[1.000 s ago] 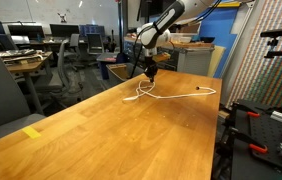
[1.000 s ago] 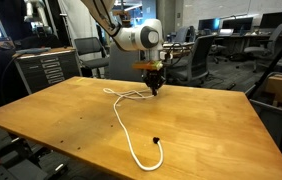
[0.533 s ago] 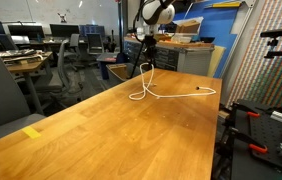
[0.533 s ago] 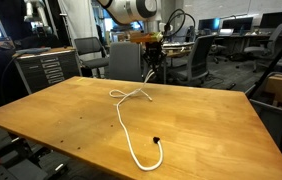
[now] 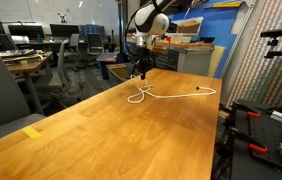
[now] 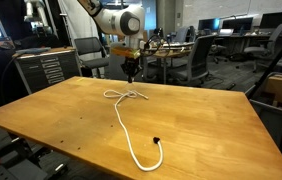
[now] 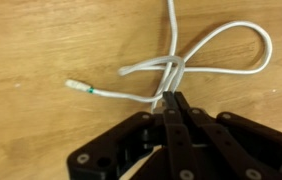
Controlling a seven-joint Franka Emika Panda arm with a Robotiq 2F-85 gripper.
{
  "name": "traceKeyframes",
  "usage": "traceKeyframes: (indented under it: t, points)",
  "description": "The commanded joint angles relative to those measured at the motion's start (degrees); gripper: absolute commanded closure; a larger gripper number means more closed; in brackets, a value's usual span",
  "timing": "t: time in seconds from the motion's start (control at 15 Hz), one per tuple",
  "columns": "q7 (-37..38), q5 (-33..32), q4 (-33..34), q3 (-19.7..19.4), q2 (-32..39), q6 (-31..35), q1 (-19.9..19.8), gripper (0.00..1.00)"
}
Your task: Tie the knot using the rope
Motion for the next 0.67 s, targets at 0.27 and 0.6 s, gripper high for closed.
traceKeyframes:
  t: [0.27,0.6]
  points:
    - [-0.32,-1.34,-2.77,-1.48,3.23,16.01,3.25,0.63]
    - [-0.27,-3.18,-2.38,-2.32,4.38,20.13,2.63,0.50]
